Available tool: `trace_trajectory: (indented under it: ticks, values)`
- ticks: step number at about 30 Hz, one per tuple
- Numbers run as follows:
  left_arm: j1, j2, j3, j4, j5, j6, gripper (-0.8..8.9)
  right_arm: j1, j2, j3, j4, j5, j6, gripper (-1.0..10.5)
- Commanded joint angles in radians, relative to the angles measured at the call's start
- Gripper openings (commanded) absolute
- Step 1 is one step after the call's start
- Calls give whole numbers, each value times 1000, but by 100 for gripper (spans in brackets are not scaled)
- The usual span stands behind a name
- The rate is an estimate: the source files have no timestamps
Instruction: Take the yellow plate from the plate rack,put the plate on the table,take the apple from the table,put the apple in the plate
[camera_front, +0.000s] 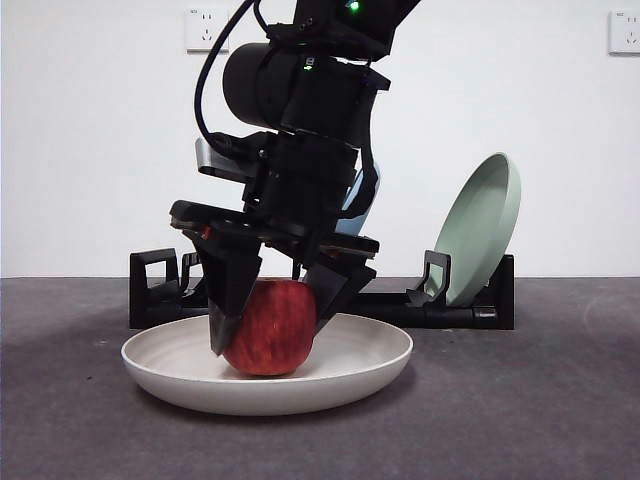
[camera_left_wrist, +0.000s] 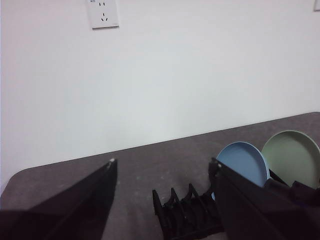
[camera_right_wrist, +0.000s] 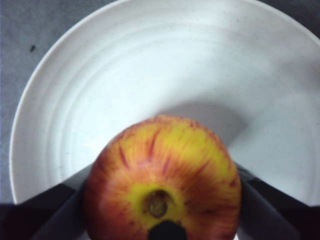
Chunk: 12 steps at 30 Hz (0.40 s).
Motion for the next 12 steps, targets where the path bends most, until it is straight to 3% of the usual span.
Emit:
trace_trajectory:
  ticks: [1,2,12]
  values:
    - [2,-3,-4,-6,0,5,314,6,18,1,-10,0,2,473]
    - [2,-3,-4,-8,0,2,314,6,18,1,-11,0,2,515]
    - [2,3,-4,-6,3,0,314,11,3,2,-12,-1,2,505]
